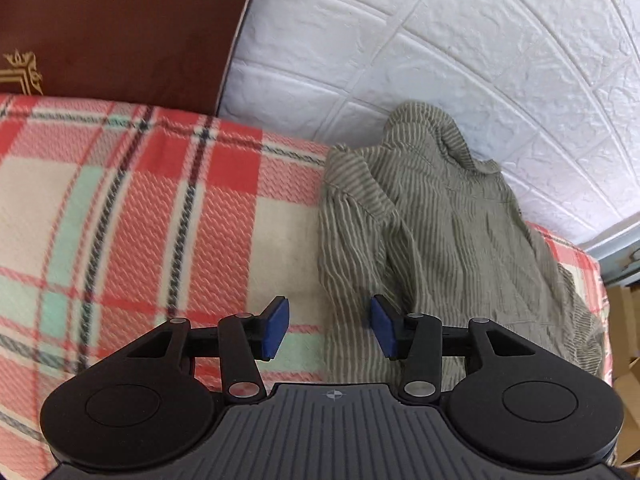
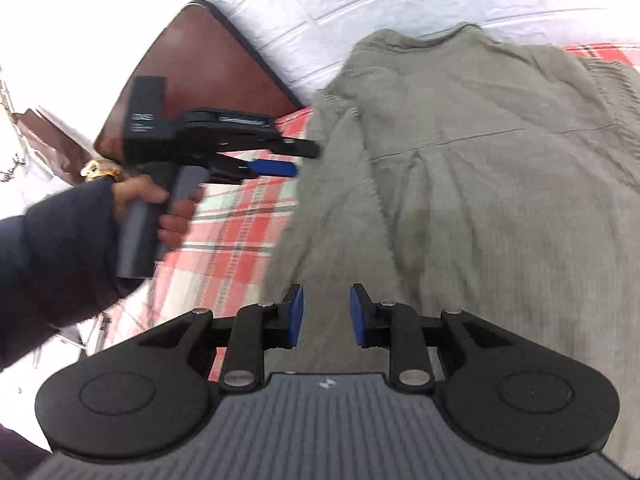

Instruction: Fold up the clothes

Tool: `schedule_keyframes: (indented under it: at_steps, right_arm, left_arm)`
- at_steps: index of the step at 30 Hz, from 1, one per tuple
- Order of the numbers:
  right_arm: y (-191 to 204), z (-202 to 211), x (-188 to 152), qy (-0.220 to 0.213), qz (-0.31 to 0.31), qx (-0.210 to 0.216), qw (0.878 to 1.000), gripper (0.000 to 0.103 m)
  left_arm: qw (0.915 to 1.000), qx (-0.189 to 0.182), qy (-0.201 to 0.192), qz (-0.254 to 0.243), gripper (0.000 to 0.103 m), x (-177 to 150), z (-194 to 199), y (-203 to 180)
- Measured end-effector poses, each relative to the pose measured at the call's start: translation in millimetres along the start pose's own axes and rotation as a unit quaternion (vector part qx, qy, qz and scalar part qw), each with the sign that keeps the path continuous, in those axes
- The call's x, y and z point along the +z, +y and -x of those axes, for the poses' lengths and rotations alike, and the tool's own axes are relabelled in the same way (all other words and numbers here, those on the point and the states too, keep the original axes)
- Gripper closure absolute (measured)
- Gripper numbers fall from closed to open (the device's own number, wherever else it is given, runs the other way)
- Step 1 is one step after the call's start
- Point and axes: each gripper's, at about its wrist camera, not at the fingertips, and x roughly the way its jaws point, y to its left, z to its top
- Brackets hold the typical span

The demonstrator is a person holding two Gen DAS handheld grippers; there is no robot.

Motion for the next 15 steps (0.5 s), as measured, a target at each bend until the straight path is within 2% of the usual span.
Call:
schedule_keyframes:
  at_steps: [4, 7, 11, 15]
  right_arm:
    - [30, -18, 1, 0.024, 0.025, 0.034, 0.999, 0.074]
    - [51, -41, -1, 0.046, 0.038, 0.034, 0.998, 0.074]
    - [71, -66, -6, 0.063, 0.060, -0.010, 0.996, 0.068]
    - [83, -76, -6, 0.058, 0.083, -0.070, 0.992, 0.067]
  left_arm:
    - [0.9999, -0.009, -0.004, 0.008, 0.044, 2, -1, 2]
    - [0.9999, -0.011, -0.003, 0.009, 0.046, 3, -3, 2]
    - [0.9999, -0.010, 0.001, -0.006, 0.052, 3, -3, -1]
    - [0.9999, -0.009, 0.005, -0.012, 0.057, 1, -4, 0]
